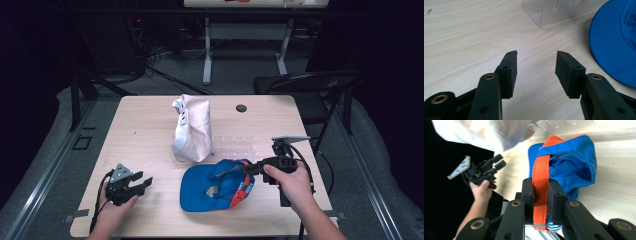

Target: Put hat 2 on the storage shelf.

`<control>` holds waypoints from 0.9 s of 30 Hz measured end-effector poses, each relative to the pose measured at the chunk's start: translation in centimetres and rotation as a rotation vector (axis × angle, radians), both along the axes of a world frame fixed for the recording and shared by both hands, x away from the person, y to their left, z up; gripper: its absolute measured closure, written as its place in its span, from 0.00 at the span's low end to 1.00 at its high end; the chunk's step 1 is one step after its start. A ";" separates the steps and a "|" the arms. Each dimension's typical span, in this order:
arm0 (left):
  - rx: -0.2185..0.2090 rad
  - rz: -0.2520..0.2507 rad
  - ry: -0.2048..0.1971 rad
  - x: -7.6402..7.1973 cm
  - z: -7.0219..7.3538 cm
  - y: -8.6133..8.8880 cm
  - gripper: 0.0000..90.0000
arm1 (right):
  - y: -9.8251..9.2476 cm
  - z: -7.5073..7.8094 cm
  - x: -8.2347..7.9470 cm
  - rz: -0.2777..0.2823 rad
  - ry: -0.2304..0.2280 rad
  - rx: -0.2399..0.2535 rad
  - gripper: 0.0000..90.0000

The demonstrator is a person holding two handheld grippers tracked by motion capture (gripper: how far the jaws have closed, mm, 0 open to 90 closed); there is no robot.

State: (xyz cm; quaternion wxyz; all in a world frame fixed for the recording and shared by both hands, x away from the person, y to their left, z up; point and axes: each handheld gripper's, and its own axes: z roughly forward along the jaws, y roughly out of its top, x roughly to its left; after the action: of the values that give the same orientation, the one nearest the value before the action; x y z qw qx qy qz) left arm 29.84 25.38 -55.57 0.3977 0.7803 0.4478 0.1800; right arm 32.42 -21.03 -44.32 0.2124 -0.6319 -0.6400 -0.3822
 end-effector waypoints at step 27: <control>-0.007 0.010 -0.014 0.0 0.2 0.3 0.58 | 1.6 7.1 1.3 0.053 -0.044 0.267 0.86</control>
State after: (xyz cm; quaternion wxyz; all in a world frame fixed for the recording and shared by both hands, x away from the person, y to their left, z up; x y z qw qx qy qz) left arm 29.80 25.70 -55.35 0.4027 0.7753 0.4496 0.1859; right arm 33.67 -19.42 -37.23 0.2906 -0.5724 -0.6041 -0.4722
